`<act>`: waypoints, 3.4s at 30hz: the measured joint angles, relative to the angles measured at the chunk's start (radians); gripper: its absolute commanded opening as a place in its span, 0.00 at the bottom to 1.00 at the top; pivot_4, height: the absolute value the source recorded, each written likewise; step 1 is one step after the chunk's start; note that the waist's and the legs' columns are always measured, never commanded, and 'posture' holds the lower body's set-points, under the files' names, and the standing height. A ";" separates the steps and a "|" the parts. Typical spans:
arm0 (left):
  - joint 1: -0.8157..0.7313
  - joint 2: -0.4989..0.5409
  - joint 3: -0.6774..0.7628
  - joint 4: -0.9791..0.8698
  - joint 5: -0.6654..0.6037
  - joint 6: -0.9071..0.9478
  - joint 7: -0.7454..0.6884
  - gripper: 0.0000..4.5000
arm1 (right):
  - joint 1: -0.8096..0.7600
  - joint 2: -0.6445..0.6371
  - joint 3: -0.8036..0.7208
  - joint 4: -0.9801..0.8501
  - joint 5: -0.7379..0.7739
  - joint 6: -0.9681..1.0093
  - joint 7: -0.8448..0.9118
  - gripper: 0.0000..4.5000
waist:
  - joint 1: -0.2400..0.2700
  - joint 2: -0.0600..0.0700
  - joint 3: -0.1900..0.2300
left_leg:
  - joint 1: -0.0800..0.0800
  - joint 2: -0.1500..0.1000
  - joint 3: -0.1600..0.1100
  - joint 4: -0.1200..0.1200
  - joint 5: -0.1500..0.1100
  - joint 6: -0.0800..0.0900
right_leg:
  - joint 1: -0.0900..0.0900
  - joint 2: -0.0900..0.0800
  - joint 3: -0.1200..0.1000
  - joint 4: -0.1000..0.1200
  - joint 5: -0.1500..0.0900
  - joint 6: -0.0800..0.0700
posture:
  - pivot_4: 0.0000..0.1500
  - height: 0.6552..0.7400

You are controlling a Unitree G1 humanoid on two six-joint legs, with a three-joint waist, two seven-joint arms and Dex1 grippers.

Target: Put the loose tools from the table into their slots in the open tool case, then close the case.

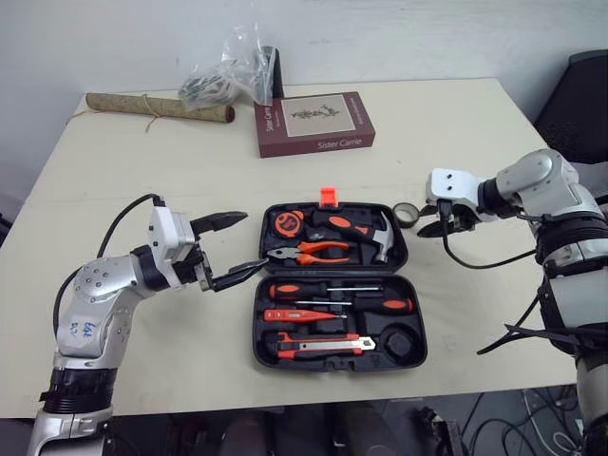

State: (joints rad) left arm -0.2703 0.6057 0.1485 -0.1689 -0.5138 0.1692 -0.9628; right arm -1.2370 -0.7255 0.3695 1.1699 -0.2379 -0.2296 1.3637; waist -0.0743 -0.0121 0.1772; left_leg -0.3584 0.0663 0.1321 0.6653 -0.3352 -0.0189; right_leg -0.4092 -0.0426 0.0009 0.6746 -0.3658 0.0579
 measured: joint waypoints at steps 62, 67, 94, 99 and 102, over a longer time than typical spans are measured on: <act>0.069 -0.008 -0.216 -0.177 -0.067 -0.021 -0.261 1.00 | 0.846 -0.560 -0.070 -1.639 0.727 0.737 0.065 0.00 | 0.033 0.000 0.002 | 0.003 -0.001 -0.007 0.003 0.000 0.000 | 0.009 0.001 -0.001 -0.004 0.000 0.001 | 1.00 1.00; 0.060 -0.017 -0.234 -0.170 -0.055 -0.021 -0.255 1.00 | 0.849 -0.548 -0.063 -1.631 0.655 0.773 0.055 0.00 | 0.036 0.000 0.002 | 0.003 -0.001 -0.007 0.004 0.000 0.001 | 0.009 0.001 -0.001 -0.004 0.000 0.001 | 1.00 1.00; 0.090 -0.008 -0.190 -0.224 -0.094 0.086 -0.158 1.00 | 0.894 -0.491 -0.117 -1.630 0.624 0.805 0.143 0.60 | 0.047 -0.003 0.000 | 0.004 -0.001 -0.011 0.004 -0.001 0.002 | 0.016 0.000 -0.006 -0.010 0.001 0.001 | 1.00 1.00; 0.105 -0.007 -0.150 -0.228 -0.132 0.116 -0.141 1.00 | 0.906 -0.504 -0.265 -1.611 0.772 0.815 0.180 0.55 | 0.046 -0.003 0.000 | 0.005 -0.001 -0.012 0.003 -0.001 0.002 | 0.017 0.000 -0.007 -0.010 0.001 0.002 | 1.00 1.00; 0.107 -0.006 -0.144 -0.227 -0.131 0.114 -0.138 1.00 | 0.960 -0.385 -0.348 -1.564 0.858 0.788 0.167 0.31 | 0.047 -0.005 0.000 | 0.005 -0.001 -0.012 0.003 -0.001 0.002 | 0.017 0.001 -0.007 -0.011 0.001 0.002 | 1.00 1.00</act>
State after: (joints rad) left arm -0.1635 0.5993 0.0045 -0.3957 -0.6450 0.2830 -1.1004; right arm -0.2768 -1.1102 0.0215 -0.3943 0.6206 0.5585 1.5309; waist -0.0276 -0.0171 0.1772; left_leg -0.3536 0.0655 0.1202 0.6678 -0.3362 -0.0168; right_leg -0.3920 -0.0420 -0.0059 0.6633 -0.3651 0.0594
